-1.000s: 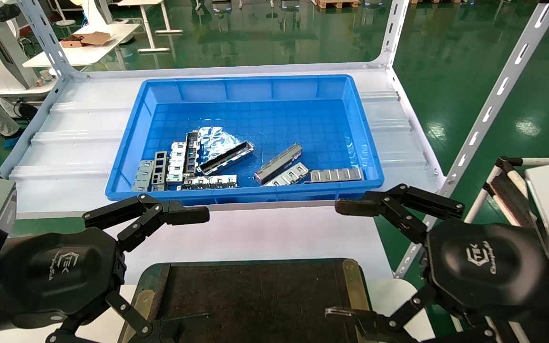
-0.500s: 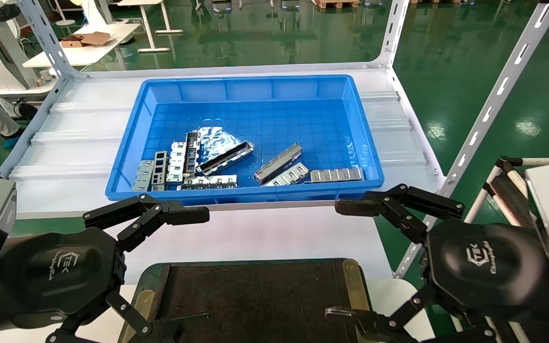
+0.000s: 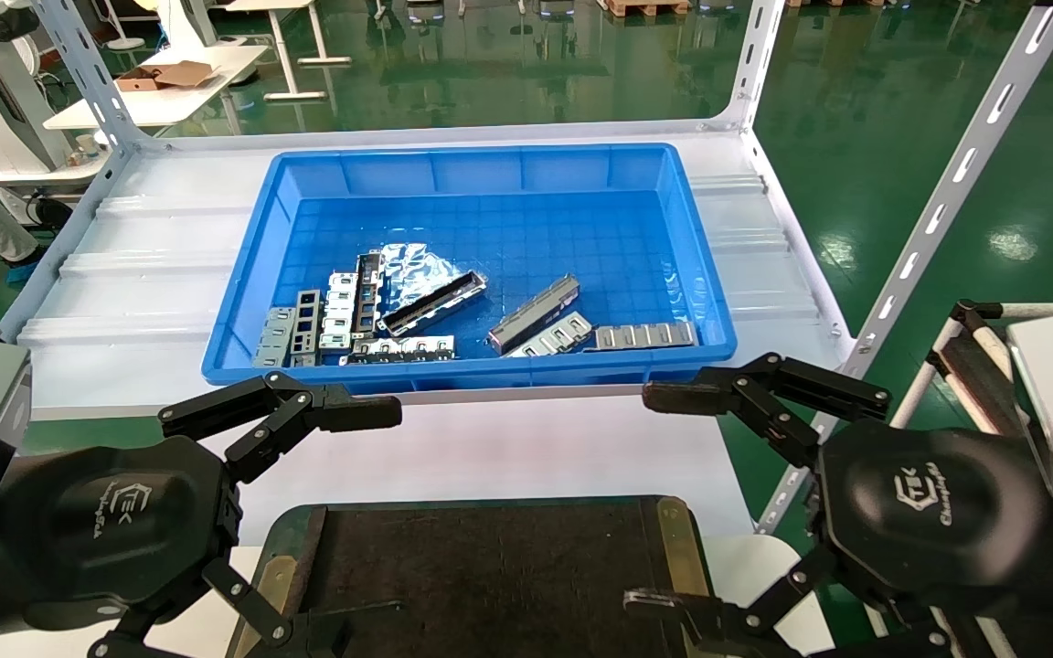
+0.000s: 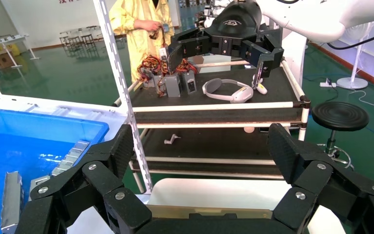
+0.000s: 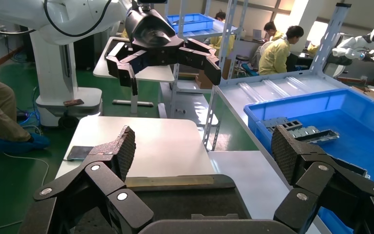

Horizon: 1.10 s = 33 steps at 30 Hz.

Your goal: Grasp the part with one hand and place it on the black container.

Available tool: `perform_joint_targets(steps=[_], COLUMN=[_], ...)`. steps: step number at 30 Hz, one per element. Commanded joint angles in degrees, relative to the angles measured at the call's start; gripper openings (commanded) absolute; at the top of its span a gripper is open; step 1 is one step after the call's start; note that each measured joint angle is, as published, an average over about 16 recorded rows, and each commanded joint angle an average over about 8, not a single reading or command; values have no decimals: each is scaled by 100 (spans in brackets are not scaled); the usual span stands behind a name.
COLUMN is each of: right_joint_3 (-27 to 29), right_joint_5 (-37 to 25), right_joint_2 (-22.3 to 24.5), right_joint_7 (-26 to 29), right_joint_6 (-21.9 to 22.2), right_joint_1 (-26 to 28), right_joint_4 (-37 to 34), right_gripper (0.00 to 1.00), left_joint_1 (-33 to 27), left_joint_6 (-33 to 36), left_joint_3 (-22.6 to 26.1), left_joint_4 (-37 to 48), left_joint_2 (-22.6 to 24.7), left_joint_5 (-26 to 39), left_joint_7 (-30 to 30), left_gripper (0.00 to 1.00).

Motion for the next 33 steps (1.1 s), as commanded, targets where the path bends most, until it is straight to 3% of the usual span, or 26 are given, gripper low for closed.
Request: perform_joint_targets(steps=[1, 33], right_joint_3=[0, -6], right_joint_5=[0, 3], right_joint_2=[0, 1], right_joint_7=[0, -4], right_joint_6=[0, -1], right_joint_1=[0, 4], right_joint_4=[0, -5], right_gripper=[100, 100], left_joint_1=[0, -138], left_joint_6=[0, -71], left_joint_3=[0, 74], left_joint_4=[0, 80], left_joint_2=[0, 105], left_joint_5=[0, 153], left_joint_7=[0, -4], left_gripper=[100, 100])
